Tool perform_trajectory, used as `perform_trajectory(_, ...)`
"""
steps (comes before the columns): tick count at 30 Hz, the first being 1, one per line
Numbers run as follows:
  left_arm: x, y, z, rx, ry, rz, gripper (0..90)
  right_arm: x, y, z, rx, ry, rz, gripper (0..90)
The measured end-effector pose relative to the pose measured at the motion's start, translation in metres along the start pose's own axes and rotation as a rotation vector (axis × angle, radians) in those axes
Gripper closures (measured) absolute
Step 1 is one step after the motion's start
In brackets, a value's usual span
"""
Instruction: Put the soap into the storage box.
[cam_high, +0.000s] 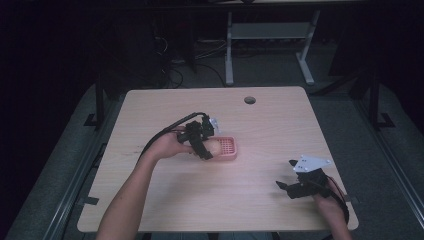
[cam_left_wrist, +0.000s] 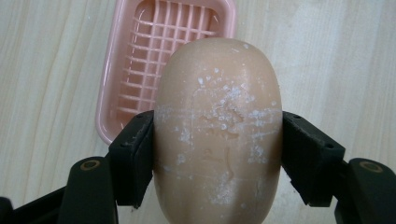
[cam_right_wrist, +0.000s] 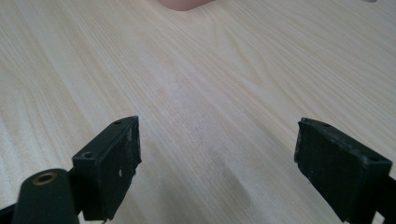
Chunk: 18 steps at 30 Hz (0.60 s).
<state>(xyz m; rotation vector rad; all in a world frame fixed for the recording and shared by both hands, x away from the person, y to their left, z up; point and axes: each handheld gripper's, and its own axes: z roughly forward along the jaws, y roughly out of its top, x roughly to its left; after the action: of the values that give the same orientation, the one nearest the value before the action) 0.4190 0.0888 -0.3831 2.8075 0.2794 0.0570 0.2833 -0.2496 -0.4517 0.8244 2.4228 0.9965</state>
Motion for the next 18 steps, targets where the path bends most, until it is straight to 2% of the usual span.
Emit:
perform_trajectory(4,0.002,0.004,0.004,0.02,-0.003,0.004,32.0,-0.001,0.0,0.0,-0.004,0.001,0.004,14.0)
perform_trajectory(18,0.011,0.015,0.005,-0.003,0.006,0.006,32.0,-0.001,-0.001,-0.001,-0.007,0.003,0.005,14.0)
